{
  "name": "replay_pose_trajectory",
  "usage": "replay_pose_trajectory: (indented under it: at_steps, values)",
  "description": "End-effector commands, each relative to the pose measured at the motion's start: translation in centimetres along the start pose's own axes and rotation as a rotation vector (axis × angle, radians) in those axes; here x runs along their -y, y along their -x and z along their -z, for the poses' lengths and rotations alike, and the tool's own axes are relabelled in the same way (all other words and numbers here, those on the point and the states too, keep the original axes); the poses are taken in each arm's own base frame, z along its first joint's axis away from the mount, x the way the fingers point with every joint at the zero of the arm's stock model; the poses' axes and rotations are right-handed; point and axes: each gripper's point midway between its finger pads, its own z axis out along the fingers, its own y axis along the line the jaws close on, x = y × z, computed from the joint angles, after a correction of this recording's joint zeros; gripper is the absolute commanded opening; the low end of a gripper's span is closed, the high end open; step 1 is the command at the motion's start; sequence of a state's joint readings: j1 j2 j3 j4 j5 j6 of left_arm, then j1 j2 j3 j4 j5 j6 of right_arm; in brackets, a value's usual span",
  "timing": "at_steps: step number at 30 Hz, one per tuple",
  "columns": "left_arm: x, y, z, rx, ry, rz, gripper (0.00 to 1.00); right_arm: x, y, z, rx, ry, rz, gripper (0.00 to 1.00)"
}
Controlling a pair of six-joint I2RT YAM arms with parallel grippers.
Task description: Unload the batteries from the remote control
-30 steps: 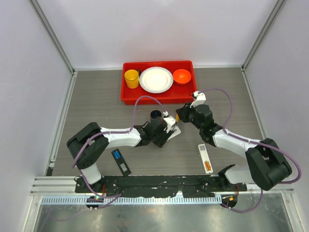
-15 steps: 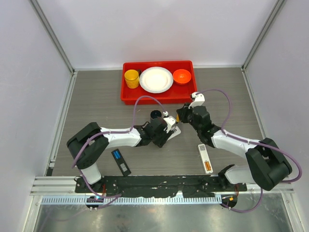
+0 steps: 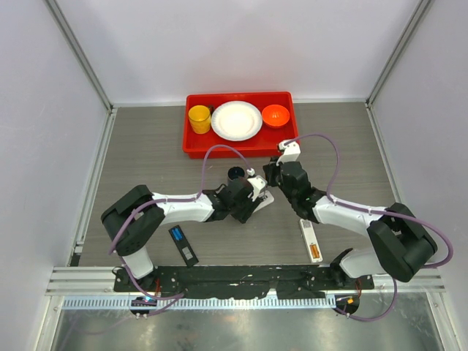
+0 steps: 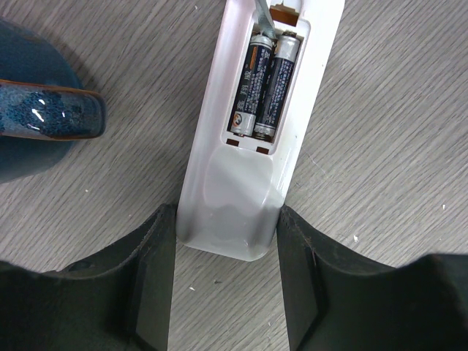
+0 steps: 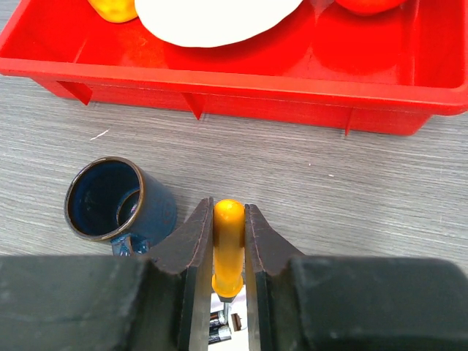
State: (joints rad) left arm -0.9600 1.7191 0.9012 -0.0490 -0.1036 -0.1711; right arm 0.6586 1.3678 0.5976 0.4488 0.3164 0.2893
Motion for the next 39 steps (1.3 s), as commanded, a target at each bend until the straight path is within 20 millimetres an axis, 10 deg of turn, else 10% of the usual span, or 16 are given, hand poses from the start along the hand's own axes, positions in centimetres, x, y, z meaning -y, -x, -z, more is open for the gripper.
replay_pose_trajectory:
  at_steps: [1, 39]
  values:
    - [-0.1, -1.9, -0.3, -0.066, -0.001, 0.000, 0.00, 0.8, -1.9, 0.4, -0.043, -0.038, 0.012, 0.01]
    - [-0.4, -1.8, -0.1, -0.054, 0.012, 0.006, 0.00, -2.5, 1.2, 4.6, 0.063, 0.370, -0.509, 0.01]
